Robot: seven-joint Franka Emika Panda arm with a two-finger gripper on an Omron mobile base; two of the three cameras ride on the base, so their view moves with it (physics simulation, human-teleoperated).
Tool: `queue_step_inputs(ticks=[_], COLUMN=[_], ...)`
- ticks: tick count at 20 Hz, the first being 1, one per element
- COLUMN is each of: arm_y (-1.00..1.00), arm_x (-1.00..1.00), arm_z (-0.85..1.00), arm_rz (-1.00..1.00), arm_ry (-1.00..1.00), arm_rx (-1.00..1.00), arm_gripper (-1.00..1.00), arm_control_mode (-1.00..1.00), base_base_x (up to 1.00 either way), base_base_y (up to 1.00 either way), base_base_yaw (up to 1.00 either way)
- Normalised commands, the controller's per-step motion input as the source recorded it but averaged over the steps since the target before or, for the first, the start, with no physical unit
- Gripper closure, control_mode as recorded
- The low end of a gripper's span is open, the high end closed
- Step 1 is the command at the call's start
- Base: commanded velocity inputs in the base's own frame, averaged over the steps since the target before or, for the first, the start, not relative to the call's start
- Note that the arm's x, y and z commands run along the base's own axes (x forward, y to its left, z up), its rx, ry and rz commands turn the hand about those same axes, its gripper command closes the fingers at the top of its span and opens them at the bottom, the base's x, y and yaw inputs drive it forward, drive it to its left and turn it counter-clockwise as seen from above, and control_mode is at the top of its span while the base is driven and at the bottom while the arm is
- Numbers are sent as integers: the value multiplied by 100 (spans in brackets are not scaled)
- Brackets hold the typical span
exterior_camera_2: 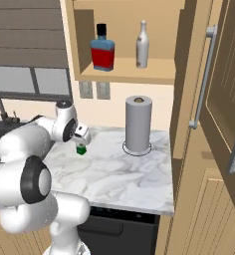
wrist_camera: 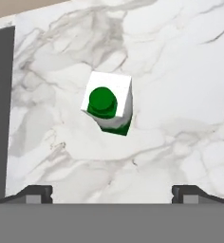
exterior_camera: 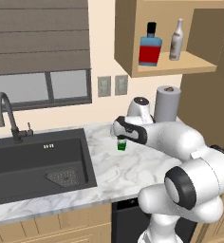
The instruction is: Sort all alcoholic drinks to one cabinet, and non-alcoholic drinks to the other.
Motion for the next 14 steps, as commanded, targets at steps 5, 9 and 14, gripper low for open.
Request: queue_step_inputs(ticks=[5,9,14], arm_y=[11,5,0], arm_x=[32,31,31], arm_z=[-26,-21,-15], arm_rz=[0,0,0], arm_ry=[0,0,0], arm_rx=[-4,-6,-5], arm_gripper=[-100,-100,-100], arm_control_mode=[-100,-100,-100], base_base_x=[0,0,0], base_base_y=[0,0,0], base_base_yaw=[0,0,0])
